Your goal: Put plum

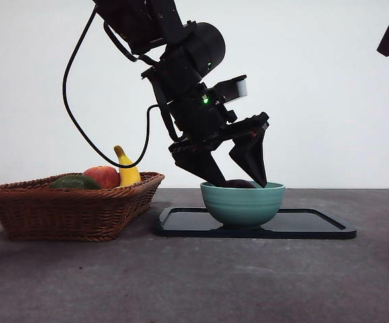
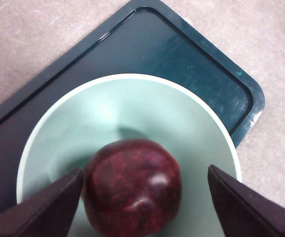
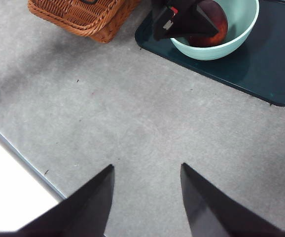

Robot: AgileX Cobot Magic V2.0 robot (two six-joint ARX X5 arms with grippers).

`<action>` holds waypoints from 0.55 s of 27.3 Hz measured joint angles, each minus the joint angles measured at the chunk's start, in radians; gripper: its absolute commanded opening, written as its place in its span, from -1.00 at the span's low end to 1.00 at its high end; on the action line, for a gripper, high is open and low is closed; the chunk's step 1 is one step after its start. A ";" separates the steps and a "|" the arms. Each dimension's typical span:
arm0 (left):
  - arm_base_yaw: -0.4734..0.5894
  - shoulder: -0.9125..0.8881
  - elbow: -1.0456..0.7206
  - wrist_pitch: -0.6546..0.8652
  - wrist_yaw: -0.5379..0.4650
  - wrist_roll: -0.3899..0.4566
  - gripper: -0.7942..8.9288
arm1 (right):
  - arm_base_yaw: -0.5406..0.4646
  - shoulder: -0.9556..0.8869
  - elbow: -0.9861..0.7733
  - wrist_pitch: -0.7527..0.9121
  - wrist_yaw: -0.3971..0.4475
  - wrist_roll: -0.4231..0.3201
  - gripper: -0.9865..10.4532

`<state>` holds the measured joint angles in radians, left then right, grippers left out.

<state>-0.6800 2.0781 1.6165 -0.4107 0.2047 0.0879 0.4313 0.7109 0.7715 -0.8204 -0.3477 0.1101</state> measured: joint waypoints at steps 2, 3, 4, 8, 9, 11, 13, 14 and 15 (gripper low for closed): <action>-0.001 0.003 0.000 0.000 0.000 0.000 0.00 | 0.000 0.000 0.000 0.000 0.000 0.000 -0.45; -0.002 0.005 0.000 0.000 0.000 0.000 0.00 | 0.000 0.000 0.000 0.000 0.000 0.000 -0.45; -0.002 0.005 0.000 0.000 -0.001 0.000 0.00 | 0.000 0.000 0.000 0.000 0.000 0.000 -0.45; -0.002 0.026 0.000 0.001 -0.019 0.000 0.00 | 0.000 0.000 0.000 0.001 0.000 0.000 -0.45; -0.003 0.032 0.000 0.000 -0.019 0.000 0.00 | 0.000 0.000 0.000 0.001 0.000 0.000 -0.45; -0.004 0.038 0.000 -0.002 -0.019 0.000 -0.01 | 0.000 0.000 0.000 0.001 0.000 0.000 -0.45; -0.008 0.038 0.000 0.008 -0.019 0.000 -0.12 | 0.000 0.000 0.000 0.001 0.000 0.000 -0.45; -0.010 0.038 0.000 0.015 -0.020 0.000 -0.22 | 0.000 0.000 0.000 0.002 0.000 0.000 -0.45; -0.011 0.038 0.000 0.019 -0.020 0.000 -0.31 | 0.000 0.000 0.000 0.002 0.000 0.000 -0.45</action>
<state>-0.6914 2.1159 1.6169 -0.3920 0.1848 0.0883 0.4313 0.7109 0.7715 -0.8181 -0.3477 0.1101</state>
